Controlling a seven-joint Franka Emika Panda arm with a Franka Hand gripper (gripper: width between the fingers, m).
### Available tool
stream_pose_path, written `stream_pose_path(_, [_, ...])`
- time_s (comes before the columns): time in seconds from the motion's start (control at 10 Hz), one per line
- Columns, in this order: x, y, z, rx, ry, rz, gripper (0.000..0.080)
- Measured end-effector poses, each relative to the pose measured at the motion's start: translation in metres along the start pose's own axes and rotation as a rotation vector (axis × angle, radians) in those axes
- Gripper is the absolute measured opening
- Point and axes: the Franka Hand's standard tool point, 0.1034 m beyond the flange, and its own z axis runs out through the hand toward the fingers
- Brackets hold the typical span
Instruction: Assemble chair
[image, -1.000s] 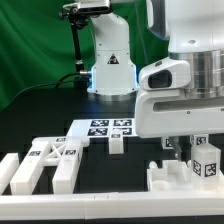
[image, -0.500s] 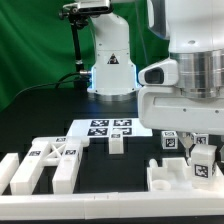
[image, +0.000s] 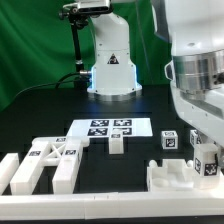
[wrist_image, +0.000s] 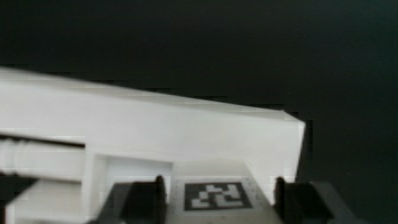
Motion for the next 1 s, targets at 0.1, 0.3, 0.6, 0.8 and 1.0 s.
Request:
stream_pose_path(0.1, [-0.002,-0.001,0.001,0.009,-0.004,0.075,0.029])
stream_pose_path(0.3, [-0.003,0.0,0.003,0.007,-0.007,0.187,0.029])
stream_pose_path(0.6, [-0.003,0.0,0.003,0.007,-0.007,0.174,0.0379])
stream_pose_path(0.8, [-0.004,-0.001,0.001,0.009,-0.008,0.161,0.063])
stream_pose_path(1.0, [0.005,-0.013,-0.035,0.038,-0.023,0.059,0.0646])
